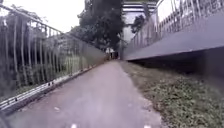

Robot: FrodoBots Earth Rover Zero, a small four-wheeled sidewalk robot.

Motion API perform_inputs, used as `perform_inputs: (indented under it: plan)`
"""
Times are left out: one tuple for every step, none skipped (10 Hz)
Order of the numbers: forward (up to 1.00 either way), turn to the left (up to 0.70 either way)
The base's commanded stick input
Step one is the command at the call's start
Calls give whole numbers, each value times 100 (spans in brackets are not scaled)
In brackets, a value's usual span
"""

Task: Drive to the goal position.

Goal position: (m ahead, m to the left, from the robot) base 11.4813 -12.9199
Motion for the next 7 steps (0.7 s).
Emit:
perform_inputs:
  plan:
    - [70, 0]
    - [70, 0]
    - [70, 0]
    - [70, 0]
    - [70, 0]
    - [70, 0]
    - [70, 0]
